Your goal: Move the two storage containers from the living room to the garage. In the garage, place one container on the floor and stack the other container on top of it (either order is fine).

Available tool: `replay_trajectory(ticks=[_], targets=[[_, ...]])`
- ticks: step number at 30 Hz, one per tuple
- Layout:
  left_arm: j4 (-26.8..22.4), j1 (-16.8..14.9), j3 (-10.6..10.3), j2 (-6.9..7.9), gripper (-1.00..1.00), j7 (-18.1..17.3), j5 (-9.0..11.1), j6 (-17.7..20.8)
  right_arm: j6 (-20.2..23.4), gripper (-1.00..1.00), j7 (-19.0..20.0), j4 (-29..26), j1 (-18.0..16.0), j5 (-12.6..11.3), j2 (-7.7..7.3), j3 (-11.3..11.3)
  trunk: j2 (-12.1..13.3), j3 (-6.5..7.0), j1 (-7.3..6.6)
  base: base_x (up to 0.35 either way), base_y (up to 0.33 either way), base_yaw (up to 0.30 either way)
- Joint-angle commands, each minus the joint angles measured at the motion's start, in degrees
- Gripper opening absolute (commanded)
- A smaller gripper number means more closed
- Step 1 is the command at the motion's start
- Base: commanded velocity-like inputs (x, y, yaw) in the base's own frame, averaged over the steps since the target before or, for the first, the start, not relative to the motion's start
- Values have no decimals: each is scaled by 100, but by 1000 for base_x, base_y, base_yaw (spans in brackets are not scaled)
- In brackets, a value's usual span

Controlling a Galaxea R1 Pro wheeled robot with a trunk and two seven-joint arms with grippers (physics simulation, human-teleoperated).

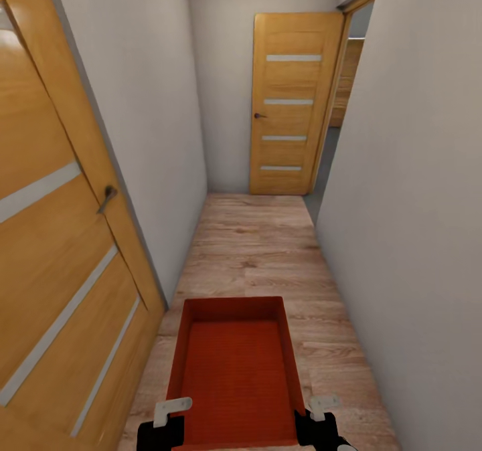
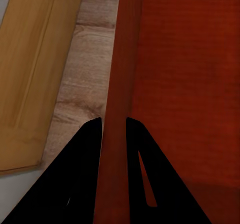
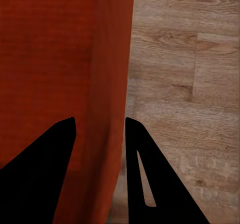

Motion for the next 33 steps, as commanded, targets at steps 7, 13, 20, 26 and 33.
replay_trajectory(ticks=[7,13,20,26,33], targets=[[196,0,-8,-6,-100,65,-5,51,-170,-100,73,-17,-4,32,97,-51,-11,-10,6,325,0,-82],[196,0,-8,-6,-100,67,-5,51,-176,-100,73,-17,-6,31,97,-56,-11,-10,6,325,0,-119],[196,0,-10,-6,-100,39,-1,58,-176,-100,73,-17,-6,31,97,-65,-11,-10,6,272,-84,-4],[196,0,-15,-6,-100,31,11,46,-176,-100,73,-17,-4,31,97,-65,-11,-10,6,45,-25,0],[196,0,-11,-6,-100,29,4,51,-178,-100,73,-17,-2,32,97,-65,-11,-10,6,252,69,0]])
